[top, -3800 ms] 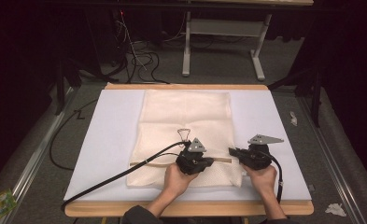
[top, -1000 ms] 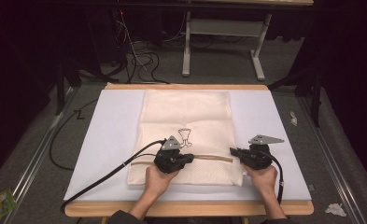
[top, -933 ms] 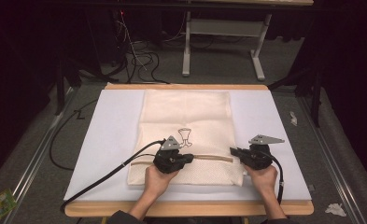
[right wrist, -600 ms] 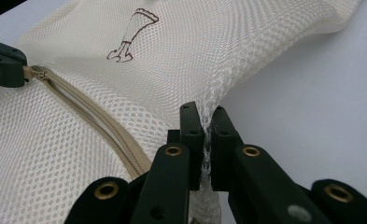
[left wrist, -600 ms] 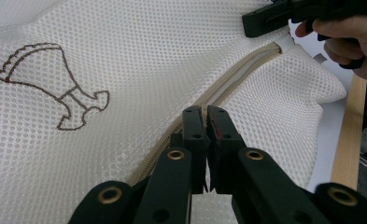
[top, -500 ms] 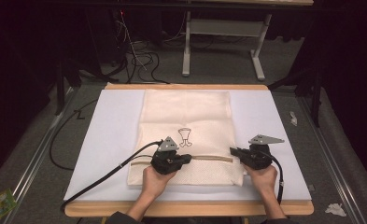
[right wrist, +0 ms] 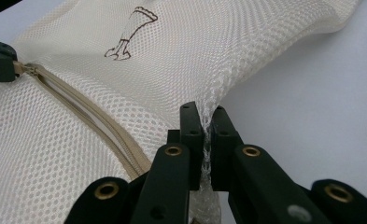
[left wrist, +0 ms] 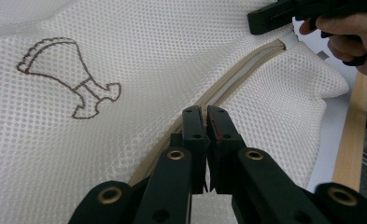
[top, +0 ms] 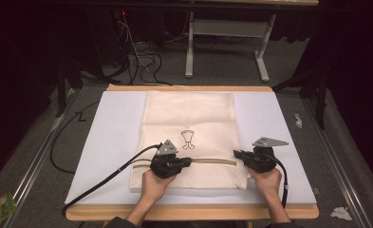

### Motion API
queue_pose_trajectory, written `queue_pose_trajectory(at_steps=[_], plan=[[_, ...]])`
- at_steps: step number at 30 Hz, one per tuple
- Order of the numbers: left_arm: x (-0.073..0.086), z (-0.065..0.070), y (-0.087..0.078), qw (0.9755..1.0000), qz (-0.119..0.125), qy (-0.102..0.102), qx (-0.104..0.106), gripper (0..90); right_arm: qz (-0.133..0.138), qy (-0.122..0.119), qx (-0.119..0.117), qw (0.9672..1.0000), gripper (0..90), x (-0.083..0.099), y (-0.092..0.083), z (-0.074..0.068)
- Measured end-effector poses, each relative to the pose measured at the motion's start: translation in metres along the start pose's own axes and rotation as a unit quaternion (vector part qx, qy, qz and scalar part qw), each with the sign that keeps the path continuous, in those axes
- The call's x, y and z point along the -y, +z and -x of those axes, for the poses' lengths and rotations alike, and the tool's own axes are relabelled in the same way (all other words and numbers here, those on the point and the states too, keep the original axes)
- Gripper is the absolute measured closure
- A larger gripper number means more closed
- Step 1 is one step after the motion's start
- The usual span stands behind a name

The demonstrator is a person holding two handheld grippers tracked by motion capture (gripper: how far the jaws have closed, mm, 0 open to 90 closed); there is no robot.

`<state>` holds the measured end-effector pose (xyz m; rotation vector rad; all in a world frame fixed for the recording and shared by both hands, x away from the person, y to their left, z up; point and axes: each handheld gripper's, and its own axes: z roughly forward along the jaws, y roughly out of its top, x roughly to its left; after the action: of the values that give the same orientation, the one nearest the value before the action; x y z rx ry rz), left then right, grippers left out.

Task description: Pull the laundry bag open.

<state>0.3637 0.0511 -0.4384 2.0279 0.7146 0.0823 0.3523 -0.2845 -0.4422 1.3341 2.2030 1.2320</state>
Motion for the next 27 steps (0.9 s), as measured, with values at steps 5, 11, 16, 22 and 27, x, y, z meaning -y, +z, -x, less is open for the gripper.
queue_pose_trajectory(at_steps=[5, 11, 16, 22, 27], plan=[[0.000, -0.001, -0.003, 1.0000, 0.002, 0.000, -0.002, 86.9, 0.000, 0.001, -0.001, 1.0000, 88.2, 0.000, 0.000, 0.000], [0.000, -0.002, -0.006, 1.0000, 0.003, 0.000, -0.007, 86.9, 0.000, 0.003, 0.000, 1.0000, 88.2, 0.000, 0.000, 0.000], [-0.001, -0.004, -0.010, 1.0000, 0.003, 0.000, -0.010, 86.9, 0.004, 0.002, -0.001, 1.0000, 88.2, -0.003, -0.002, 0.001], [0.001, -0.006, -0.017, 0.9998, 0.008, 0.001, -0.018, 86.9, 0.003, -0.001, 0.003, 1.0000, 88.2, -0.005, -0.004, 0.001], [0.004, -0.009, -0.023, 0.9997, 0.007, -0.003, -0.022, 86.9, 0.004, 0.001, 0.000, 1.0000, 88.2, -0.003, -0.001, 0.002]])
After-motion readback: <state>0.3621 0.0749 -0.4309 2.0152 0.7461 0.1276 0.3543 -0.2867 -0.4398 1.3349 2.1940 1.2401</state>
